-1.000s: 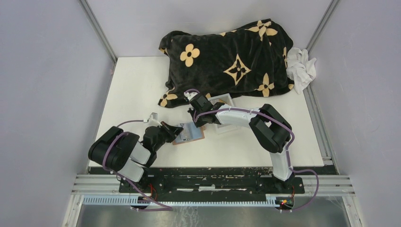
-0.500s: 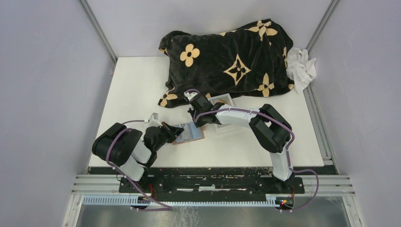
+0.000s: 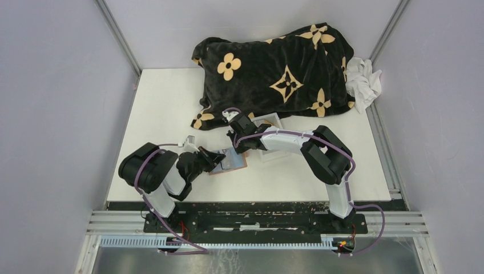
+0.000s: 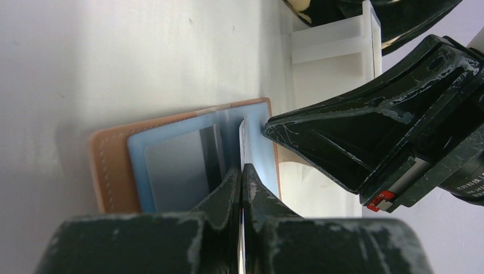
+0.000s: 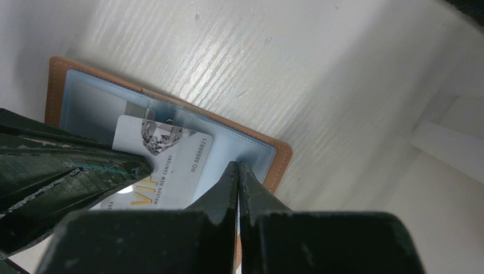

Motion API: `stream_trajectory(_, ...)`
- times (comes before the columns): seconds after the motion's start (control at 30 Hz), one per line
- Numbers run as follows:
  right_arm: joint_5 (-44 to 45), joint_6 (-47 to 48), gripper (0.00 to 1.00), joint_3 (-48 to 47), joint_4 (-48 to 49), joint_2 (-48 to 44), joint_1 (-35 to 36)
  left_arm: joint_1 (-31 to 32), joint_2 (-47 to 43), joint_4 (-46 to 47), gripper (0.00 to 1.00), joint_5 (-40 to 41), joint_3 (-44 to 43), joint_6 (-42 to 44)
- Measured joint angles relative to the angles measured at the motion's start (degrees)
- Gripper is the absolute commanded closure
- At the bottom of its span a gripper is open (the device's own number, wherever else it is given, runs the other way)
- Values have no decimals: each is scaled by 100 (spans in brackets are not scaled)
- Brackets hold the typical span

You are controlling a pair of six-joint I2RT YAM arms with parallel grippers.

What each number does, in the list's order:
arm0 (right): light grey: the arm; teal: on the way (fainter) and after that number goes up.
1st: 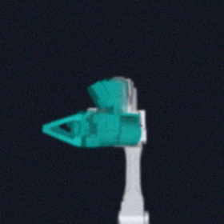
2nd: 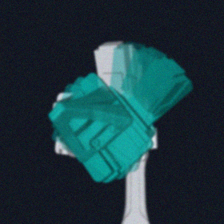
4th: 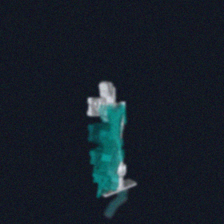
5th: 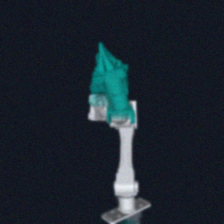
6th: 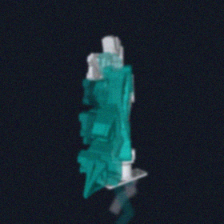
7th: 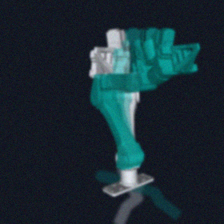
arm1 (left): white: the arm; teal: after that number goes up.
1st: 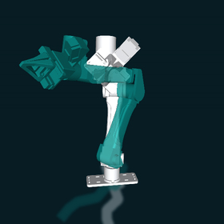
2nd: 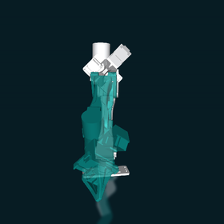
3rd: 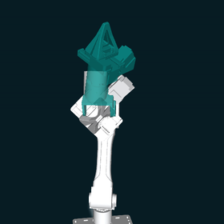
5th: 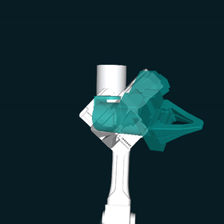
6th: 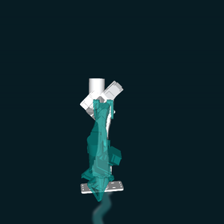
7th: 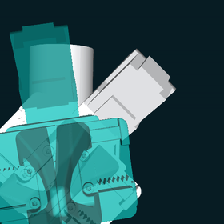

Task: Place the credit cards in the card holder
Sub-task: Insert the credit card into the card holder.

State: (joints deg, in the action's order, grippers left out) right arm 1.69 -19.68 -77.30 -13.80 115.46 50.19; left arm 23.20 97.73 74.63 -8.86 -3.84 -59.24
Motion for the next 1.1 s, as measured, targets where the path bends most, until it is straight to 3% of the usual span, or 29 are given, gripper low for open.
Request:
stream_trajectory(0.33, -20, 0, 99, 22, 33, 0, -7, 503, 205, -35, 96, 345, -286, -15)
stream_trajectory(0.5, 4, 0, 98, 31, 37, -7, -35, 686, 278, -70, 86, 599, -354, -52)
stream_trajectory(0.67, 37, 0, 88, 90, 33, -68, -39, 758, 262, -129, 75, 769, -356, -155)
stream_trajectory(0.8, 98, 0, 82, 138, -74, -157, -31, 826, 79, -345, 71, 872, -354, -162)
stream_trajectory(1.1, 396, 22, 80, 256, -236, -398, -9, 1012, -817, -1397, 62, 1198, -289, -157)
